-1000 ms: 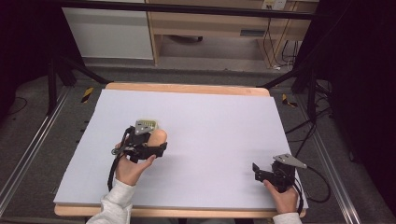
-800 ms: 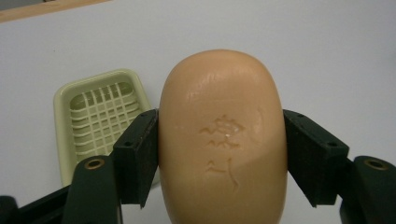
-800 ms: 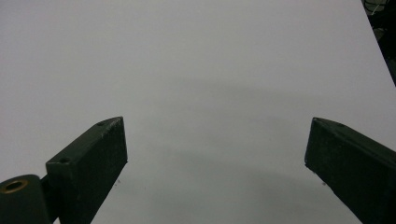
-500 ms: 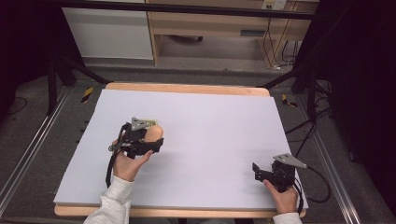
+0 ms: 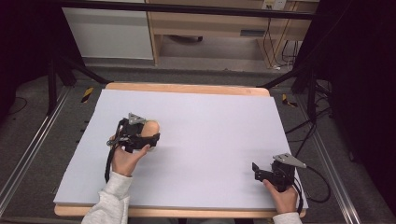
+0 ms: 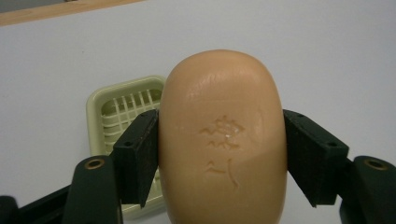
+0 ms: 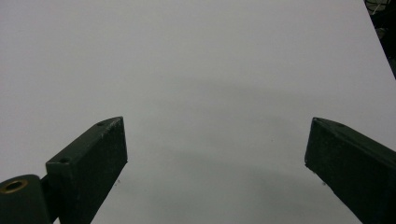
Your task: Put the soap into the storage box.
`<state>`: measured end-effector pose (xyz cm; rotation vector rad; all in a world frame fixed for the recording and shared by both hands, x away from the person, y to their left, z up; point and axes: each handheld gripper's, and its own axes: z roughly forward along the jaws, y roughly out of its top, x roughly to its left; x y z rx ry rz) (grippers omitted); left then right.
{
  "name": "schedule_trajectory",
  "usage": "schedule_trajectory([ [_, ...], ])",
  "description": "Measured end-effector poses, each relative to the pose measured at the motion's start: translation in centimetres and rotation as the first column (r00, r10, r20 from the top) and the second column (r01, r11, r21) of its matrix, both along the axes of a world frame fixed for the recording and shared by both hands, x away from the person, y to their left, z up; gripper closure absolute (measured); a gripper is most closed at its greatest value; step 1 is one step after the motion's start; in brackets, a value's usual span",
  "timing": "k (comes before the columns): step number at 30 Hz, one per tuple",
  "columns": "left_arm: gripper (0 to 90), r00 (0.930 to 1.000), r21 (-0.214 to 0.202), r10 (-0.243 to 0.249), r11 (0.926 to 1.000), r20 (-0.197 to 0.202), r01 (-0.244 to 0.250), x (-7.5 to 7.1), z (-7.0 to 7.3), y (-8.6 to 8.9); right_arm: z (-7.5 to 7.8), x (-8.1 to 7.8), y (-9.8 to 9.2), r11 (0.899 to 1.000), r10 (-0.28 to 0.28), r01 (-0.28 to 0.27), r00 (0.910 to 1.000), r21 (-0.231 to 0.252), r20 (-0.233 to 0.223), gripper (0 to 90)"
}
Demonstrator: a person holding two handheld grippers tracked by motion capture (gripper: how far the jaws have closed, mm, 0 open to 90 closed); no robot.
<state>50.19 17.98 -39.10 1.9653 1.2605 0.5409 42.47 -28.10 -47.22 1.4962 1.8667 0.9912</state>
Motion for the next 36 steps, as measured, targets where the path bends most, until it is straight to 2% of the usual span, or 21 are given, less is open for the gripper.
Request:
schedule_trajectory([
  [12, 31.8, 0.9993, 0.005, 0.032, 0.9995, -0.018, -0.032, 1.1, -0.6, 1.1, 0.0, 0.0, 0.0, 1.000, -0.001, 0.001, 1.0000, 0.002, -0.001, 6.1],
  [20, 31.7, 0.9992, 0.007, 0.038, 0.9992, -0.013, -0.038, 2.0, -0.5, 1.1, 0.0, 0.1, 0.0, 1.000, -0.002, 0.002, 1.0000, -0.003, 0.000, 6.1],
  [27, 31.7, 0.9989, 0.031, 0.039, 0.9988, -0.026, -0.038, 3.1, -1.0, 1.0, -0.1, 0.1, 0.0, 1.000, -0.003, 0.003, 1.0000, -0.006, 0.000, 6.1],
  [36, 31.8, 0.9975, 0.041, 0.061, 0.9974, -0.036, -0.060, 4.0, -1.8, 1.3, -0.1, 0.1, 0.1, 1.000, 0.001, -0.001, 1.0000, -0.003, -0.001, 6.0],
])
